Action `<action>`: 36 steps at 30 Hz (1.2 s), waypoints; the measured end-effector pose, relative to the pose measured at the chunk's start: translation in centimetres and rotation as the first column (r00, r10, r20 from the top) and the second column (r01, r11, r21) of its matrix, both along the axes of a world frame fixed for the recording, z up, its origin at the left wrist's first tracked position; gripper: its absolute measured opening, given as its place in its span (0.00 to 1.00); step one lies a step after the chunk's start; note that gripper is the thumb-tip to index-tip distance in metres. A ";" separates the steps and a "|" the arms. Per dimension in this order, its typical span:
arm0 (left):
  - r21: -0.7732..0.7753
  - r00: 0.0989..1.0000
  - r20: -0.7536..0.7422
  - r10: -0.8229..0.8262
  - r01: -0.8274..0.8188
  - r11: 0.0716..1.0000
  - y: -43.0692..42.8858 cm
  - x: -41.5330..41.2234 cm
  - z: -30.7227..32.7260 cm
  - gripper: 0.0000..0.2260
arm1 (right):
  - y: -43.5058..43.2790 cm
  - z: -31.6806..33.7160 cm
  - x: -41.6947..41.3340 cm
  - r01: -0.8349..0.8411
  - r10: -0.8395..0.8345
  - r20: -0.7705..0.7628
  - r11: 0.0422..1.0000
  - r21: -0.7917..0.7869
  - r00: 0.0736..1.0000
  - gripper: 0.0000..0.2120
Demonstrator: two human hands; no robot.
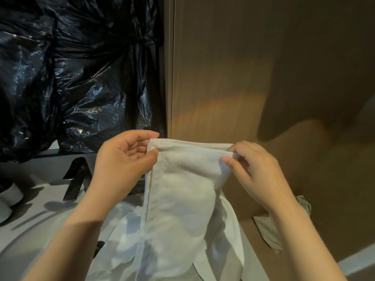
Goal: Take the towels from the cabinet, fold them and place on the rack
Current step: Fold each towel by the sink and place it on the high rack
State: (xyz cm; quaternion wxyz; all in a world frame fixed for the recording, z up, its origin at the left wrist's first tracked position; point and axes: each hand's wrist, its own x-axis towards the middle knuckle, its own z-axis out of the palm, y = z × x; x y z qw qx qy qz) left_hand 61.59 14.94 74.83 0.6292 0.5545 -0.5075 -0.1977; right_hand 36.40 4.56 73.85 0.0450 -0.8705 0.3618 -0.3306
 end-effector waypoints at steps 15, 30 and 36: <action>-0.093 0.997 -0.036 0.072 -0.075 0.993 0.2 2.7 2.1 0.14 | 0.1 6.3 2.3 -0.059 0.063 0.027 0.988 -0.140 0.998 0.14; -0.093 0.982 0.083 -0.170 0.178 0.980 0.7 -1.2 2.8 0.16 | 2.5 2.9 4.2 -0.237 0.232 0.051 0.961 0.142 0.971 0.16; -0.096 0.977 0.063 -0.203 0.209 0.973 1.4 -0.6 1.8 0.17 | 3.0 2.9 5.6 -0.269 0.263 0.061 0.955 0.126 0.963 0.13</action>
